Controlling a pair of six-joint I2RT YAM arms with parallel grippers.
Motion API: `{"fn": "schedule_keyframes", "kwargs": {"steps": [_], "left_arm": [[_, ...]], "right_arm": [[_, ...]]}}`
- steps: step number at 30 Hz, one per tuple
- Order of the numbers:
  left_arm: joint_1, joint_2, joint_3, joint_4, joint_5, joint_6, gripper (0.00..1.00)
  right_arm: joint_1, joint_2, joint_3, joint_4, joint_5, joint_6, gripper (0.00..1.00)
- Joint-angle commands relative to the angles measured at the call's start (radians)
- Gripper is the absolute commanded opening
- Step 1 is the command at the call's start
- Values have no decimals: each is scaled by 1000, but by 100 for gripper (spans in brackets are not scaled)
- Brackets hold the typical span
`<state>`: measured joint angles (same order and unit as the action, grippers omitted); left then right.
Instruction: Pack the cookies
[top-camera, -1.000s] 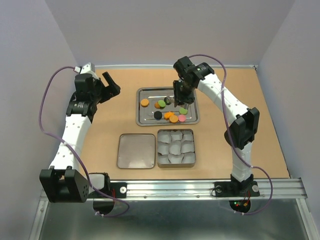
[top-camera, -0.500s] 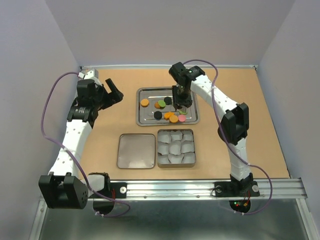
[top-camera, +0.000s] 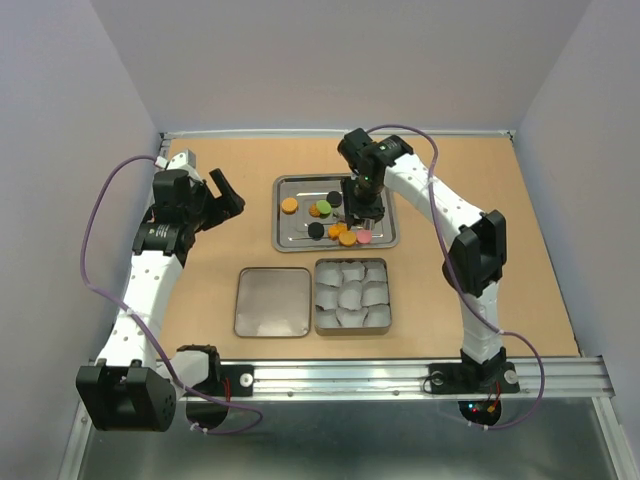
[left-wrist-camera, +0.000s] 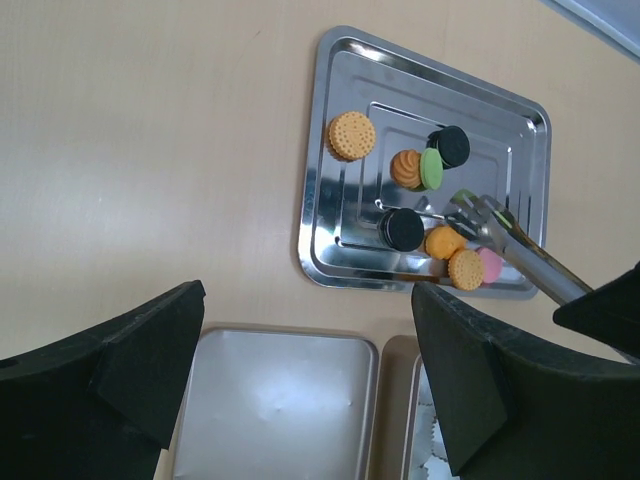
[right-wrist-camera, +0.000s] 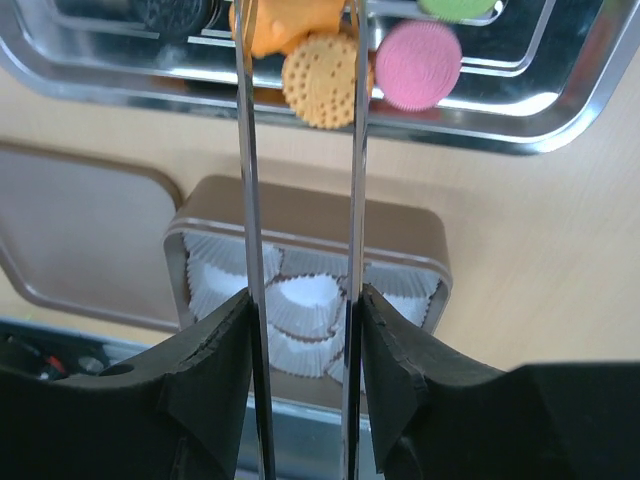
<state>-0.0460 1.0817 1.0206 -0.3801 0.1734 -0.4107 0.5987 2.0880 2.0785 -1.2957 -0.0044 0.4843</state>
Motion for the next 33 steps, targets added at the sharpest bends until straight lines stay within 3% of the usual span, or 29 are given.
{"fn": "schedule_keyframes", "kwargs": {"steps": [1,11,33], "left_arm": [[-6,-23,-7,1,-15,15,95],[-14,-28,-40,17,-5,3,93],[-17,-62,-67,-6,-40,15,93]], "right_arm": [[18,-108,-52,-17,-17,20,49],[27,-197,-181,-42,0,17,50],[84,-155,-195,-45,-34,16,52]]}}
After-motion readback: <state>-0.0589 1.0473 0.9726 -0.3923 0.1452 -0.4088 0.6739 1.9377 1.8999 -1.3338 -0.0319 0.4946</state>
